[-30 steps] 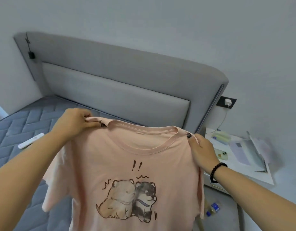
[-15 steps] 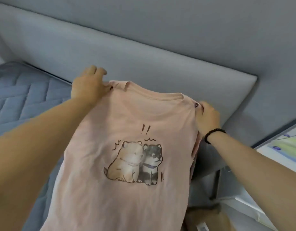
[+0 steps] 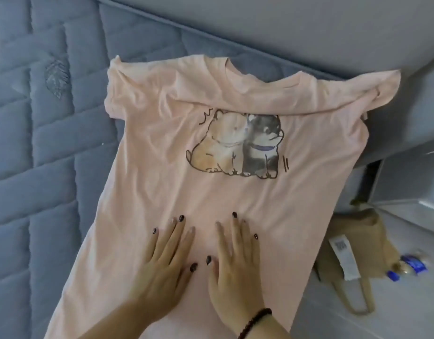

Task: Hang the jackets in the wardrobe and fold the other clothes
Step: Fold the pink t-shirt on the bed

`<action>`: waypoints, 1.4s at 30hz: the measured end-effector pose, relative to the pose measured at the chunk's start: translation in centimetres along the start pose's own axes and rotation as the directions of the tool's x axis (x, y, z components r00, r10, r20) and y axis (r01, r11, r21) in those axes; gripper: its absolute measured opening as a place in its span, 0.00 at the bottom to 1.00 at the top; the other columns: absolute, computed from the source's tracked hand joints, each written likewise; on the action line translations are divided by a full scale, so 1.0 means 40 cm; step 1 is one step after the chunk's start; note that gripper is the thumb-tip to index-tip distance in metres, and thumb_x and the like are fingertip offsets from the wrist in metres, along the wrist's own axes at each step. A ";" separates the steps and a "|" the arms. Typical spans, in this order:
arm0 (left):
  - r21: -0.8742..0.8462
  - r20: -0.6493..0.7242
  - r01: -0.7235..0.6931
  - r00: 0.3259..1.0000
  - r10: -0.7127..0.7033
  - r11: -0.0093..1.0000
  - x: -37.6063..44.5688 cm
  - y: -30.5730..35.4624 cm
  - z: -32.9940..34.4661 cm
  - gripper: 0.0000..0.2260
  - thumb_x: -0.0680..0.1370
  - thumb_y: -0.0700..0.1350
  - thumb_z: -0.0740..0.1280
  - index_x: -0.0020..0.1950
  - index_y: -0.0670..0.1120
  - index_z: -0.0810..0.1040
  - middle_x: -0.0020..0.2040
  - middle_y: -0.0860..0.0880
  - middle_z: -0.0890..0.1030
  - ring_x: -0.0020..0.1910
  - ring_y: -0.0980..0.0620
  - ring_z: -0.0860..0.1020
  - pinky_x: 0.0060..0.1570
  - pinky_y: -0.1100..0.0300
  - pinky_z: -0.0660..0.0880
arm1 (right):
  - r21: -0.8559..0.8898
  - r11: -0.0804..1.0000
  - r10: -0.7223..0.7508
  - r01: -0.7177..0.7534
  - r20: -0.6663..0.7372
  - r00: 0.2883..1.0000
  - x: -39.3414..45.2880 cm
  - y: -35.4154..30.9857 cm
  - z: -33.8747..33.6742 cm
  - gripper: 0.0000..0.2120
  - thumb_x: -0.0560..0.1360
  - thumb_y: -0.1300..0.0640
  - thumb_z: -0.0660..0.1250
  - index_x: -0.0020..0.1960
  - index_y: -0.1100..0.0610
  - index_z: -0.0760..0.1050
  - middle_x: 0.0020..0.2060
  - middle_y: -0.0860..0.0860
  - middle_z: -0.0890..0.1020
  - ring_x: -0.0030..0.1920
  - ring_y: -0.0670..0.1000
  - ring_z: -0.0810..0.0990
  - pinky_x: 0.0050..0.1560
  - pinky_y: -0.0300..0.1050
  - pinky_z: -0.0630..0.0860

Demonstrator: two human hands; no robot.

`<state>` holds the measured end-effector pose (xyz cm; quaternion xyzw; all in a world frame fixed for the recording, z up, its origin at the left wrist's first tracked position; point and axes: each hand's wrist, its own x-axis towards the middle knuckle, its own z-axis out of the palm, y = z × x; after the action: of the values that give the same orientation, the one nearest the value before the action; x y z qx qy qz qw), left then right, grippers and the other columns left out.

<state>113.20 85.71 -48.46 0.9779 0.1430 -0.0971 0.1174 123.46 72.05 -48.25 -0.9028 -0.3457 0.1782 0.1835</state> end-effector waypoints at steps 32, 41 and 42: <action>0.136 0.021 -0.410 0.912 0.411 0.902 -0.394 -0.185 0.068 0.32 0.78 0.64 0.50 0.79 0.52 0.53 0.80 0.47 0.52 0.79 0.45 0.50 0.74 0.44 0.47 | -0.103 0.986 0.127 -0.133 -0.063 0.990 -0.495 -0.206 0.265 0.33 0.78 0.45 0.53 0.79 0.48 0.43 0.76 0.47 0.34 0.76 0.51 0.33 0.73 0.55 0.28; 0.427 0.054 -0.347 0.932 0.359 0.835 -0.480 -0.304 -0.023 0.34 0.56 0.33 0.80 0.62 0.42 0.81 0.57 0.38 0.82 0.52 0.38 0.83 0.36 0.49 0.82 | -0.375 0.903 0.227 -0.210 0.001 0.974 -0.451 -0.223 0.193 0.36 0.76 0.70 0.54 0.78 0.55 0.41 0.78 0.55 0.42 0.77 0.57 0.43 0.75 0.58 0.51; 0.434 0.044 -0.331 0.937 0.347 0.838 -0.482 -0.315 -0.027 0.38 0.48 0.32 0.82 0.59 0.42 0.83 0.55 0.38 0.83 0.50 0.40 0.84 0.28 0.54 0.81 | -0.390 0.889 0.252 -0.240 -0.021 0.968 -0.445 -0.215 0.186 0.36 0.77 0.70 0.54 0.78 0.55 0.41 0.78 0.55 0.42 0.77 0.57 0.43 0.74 0.58 0.52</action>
<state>91.43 92.76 -45.65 0.9906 -0.0554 -0.0862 -0.0911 102.89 67.31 -47.35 -0.9547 -0.2600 0.1414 -0.0291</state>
